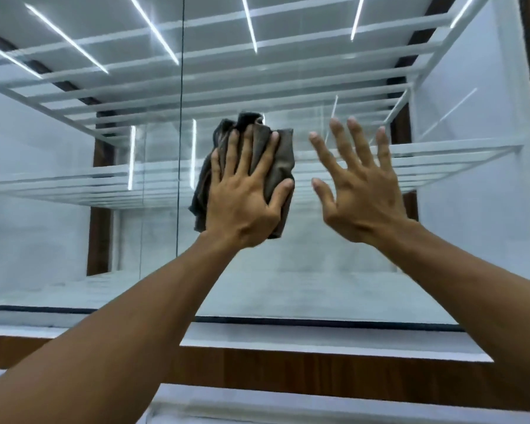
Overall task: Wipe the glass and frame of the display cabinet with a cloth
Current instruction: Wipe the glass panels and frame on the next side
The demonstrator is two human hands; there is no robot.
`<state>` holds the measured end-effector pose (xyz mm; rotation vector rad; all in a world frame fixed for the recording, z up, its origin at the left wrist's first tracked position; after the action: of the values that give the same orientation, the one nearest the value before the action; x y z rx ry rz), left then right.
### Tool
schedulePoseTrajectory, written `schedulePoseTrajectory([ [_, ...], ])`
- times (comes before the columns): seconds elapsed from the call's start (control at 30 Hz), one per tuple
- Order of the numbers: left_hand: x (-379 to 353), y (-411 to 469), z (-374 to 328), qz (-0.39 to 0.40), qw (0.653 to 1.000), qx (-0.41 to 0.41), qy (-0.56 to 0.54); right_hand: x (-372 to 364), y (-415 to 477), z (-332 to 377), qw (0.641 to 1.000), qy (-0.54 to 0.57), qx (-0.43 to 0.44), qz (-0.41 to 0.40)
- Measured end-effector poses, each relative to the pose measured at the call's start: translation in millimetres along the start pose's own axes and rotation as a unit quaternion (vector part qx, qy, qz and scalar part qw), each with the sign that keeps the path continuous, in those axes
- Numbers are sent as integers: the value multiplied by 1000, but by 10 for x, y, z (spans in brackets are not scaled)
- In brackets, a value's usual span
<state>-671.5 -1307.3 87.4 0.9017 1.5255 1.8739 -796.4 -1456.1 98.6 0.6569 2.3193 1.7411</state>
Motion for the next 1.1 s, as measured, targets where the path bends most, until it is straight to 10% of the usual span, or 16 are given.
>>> schedulePoseTrajectory([
  [0.13, -44, 82, -320, 6, 992, 123, -28, 88, -97, -216, 1000, -17, 11, 15],
  [0.27, -68, 171, -660, 13, 999, -50, 6, 202, -259, -560, 999, -19, -30, 5],
  [0.43, -138, 253, -956, 10, 996, 81, -21, 384, -439, -1022, 999, -15, -39, 23],
  [0.57, -189, 332, -1451, 6, 994, -108, 21, 415, -464, -1056, 1000, 0, -28, 9],
  [0.73, -250, 452, -1745, -8, 1000, 20, -16, 439, -471, -1115, 999, 27, -30, -7],
  [1.1, -342, 552, -2459, -14, 998, -45, -35, 899, -715, -1966, 986, -148, -23, 77],
])
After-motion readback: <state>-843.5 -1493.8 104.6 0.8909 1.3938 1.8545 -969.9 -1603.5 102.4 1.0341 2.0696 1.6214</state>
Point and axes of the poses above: each hand's wrist, its own y-axis towards the middle knuckle, its own x-axis out of the back of the hand, z = x × y, the point moved 4 cm from there along y, towards the middle knuckle, and after that the axes turned 5 degrees about y, right-handed, at the moved point
